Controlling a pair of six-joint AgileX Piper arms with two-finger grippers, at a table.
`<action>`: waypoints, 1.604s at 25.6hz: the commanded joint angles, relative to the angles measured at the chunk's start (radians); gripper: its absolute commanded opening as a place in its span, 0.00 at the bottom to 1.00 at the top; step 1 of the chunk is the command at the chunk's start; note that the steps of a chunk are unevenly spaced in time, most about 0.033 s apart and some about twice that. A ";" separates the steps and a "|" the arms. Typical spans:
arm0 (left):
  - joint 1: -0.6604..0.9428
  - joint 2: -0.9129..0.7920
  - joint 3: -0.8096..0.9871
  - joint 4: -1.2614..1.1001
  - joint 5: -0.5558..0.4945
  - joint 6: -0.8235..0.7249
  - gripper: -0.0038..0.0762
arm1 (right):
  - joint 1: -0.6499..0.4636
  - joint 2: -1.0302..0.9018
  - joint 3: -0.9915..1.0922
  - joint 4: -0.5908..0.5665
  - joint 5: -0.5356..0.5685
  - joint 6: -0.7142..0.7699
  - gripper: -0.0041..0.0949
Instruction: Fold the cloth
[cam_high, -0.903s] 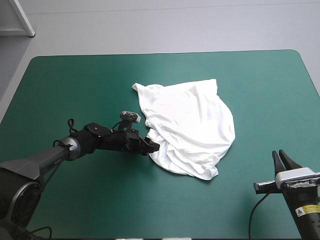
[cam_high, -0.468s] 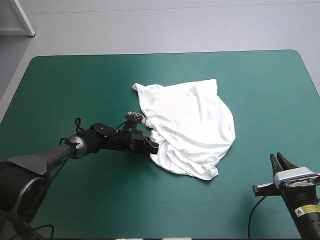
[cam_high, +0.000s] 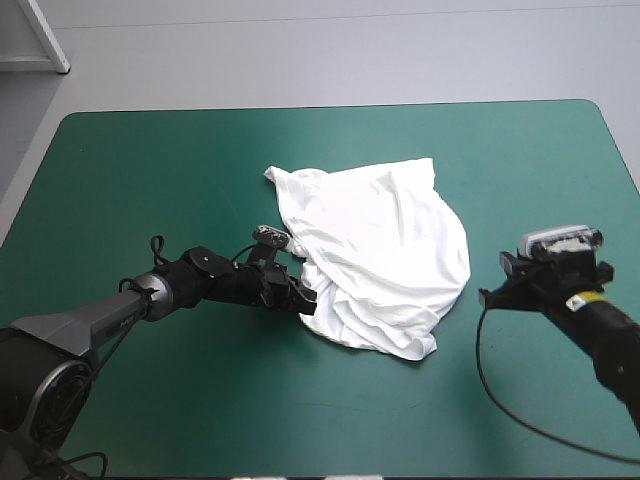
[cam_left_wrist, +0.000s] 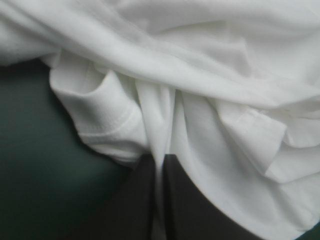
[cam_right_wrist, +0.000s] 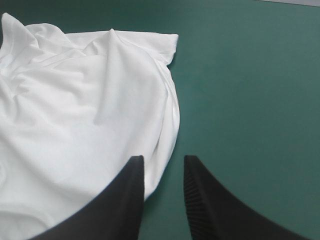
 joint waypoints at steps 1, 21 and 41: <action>-0.006 -0.029 0.000 0.055 0.005 -0.020 0.07 | -0.008 0.172 -0.152 0.108 -0.044 -0.104 0.43; -0.006 -0.029 0.000 0.056 0.017 -0.059 0.07 | 0.083 1.016 -1.033 0.012 0.194 -0.074 0.51; -0.006 -0.029 0.000 0.057 0.025 -0.060 0.07 | 0.083 1.321 -1.256 -0.122 0.309 -0.034 0.26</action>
